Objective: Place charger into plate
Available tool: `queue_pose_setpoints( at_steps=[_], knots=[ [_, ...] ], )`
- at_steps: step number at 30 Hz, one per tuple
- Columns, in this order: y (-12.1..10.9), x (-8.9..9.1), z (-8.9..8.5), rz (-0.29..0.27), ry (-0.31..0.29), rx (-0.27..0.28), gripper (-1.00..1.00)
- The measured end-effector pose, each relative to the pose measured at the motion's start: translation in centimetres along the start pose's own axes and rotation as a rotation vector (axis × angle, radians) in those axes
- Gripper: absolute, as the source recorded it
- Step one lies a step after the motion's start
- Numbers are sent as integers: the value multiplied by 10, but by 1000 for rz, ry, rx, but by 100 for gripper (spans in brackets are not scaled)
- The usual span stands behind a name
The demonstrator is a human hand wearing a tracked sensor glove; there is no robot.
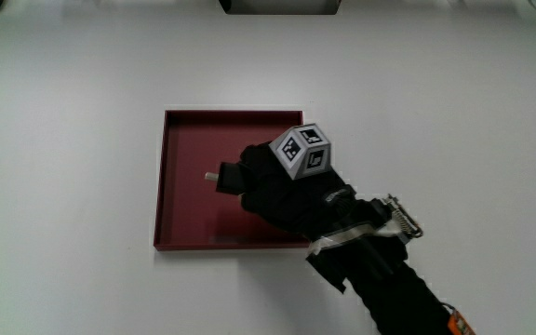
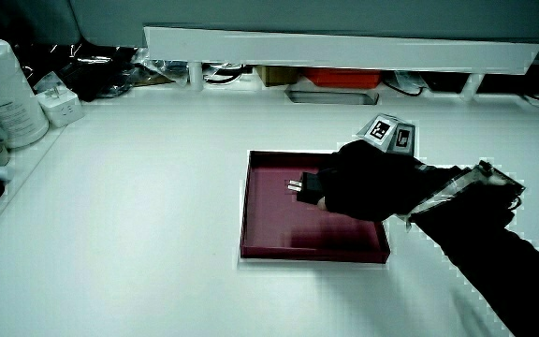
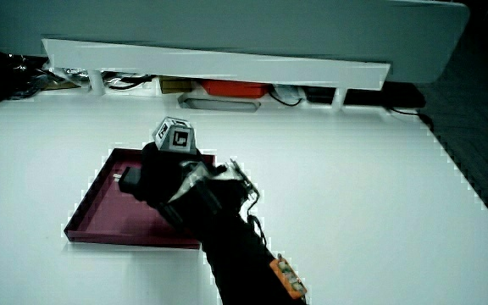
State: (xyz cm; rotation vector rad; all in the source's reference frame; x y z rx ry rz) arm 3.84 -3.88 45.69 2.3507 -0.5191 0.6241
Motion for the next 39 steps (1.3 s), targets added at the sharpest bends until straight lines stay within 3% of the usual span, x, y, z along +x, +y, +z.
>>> queue_pose_setpoints(
  at_steps=[7, 9, 13, 18, 23, 25, 39],
  knots=[
    [21, 6, -36, -24, -1, -75, 0],
    [25, 8, -42, -32, 25, -104, 0],
    [31, 14, -56, -54, -1, -129, 0],
    [33, 18, -63, -62, 24, -164, 0],
    [34, 17, -66, -88, -34, -147, 0],
    [33, 16, -66, -82, -24, -142, 0],
    [30, 16, -69, -73, -25, -144, -42]
  ],
)
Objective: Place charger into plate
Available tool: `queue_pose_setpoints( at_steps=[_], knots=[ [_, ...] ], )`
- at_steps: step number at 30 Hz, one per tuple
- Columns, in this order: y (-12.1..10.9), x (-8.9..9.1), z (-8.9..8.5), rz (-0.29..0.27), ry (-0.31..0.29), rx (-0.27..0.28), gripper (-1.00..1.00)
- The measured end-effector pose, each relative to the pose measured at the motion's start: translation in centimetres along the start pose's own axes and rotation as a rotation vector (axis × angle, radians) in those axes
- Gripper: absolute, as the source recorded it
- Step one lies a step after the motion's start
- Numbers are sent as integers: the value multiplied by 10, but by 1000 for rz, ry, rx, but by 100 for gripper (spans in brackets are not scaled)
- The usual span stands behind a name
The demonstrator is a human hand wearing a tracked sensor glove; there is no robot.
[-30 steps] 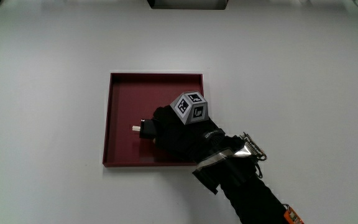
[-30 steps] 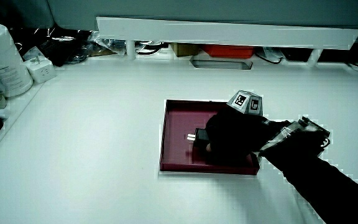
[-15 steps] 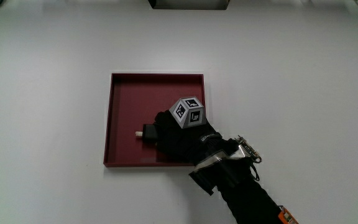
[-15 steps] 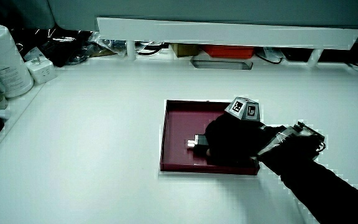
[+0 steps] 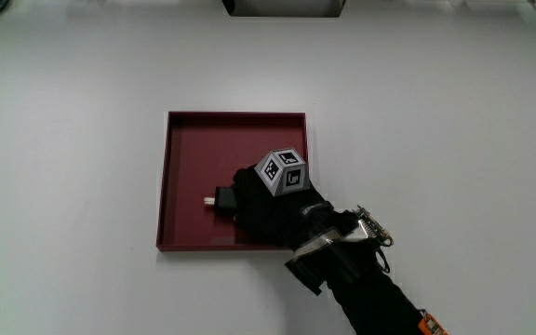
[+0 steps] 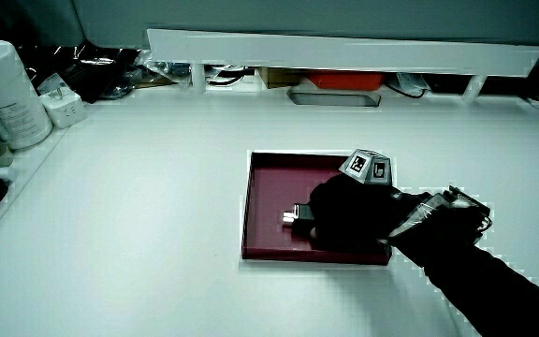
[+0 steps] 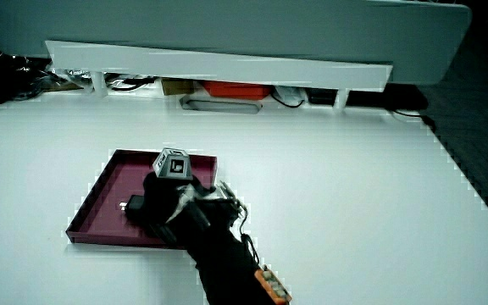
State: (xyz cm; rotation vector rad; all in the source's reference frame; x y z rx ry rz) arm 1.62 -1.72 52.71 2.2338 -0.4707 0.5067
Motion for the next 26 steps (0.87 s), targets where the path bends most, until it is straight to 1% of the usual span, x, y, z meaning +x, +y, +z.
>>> queue_pose_setpoints(
  at_steps=[3, 4, 6, 7, 9, 10, 11, 12, 13, 14, 15, 18, 19, 20, 21, 22, 23, 24, 26],
  knots=[
    [0, 1, -2, 3, -6, -10, -52],
    [-2, 0, 1, 4, -1, -2, -55],
    [-2, 4, 1, 6, 10, -3, -61],
    [-4, 5, 4, 7, 26, -18, -64],
    [-8, 7, 11, 16, 45, -18, -70],
    [-13, 4, 19, 27, 39, -6, -73],
    [-14, 7, 20, 30, 49, -16, -76],
    [-19, 5, 27, 41, 38, -2, -79],
    [-23, 5, 32, 46, 28, -5, -82],
    [-28, 5, 36, 75, 57, 0, -85],
    [-23, 14, 32, 138, 82, -13, -88],
    [-38, 19, 48, 182, 82, -17, -97],
    [-46, 17, 55, 150, 112, -53, -100],
    [-54, 16, 62, 157, 103, -58, -100],
    [-61, 15, 68, 132, 117, -86, -100],
    [-67, 15, 72, 145, 121, -95, -100],
    [-76, 13, 79, 117, 129, -116, -100],
    [-83, 11, 83, 130, 136, -111, -100],
    [-96, 11, 92, 138, 129, -115, -100]
  ],
)
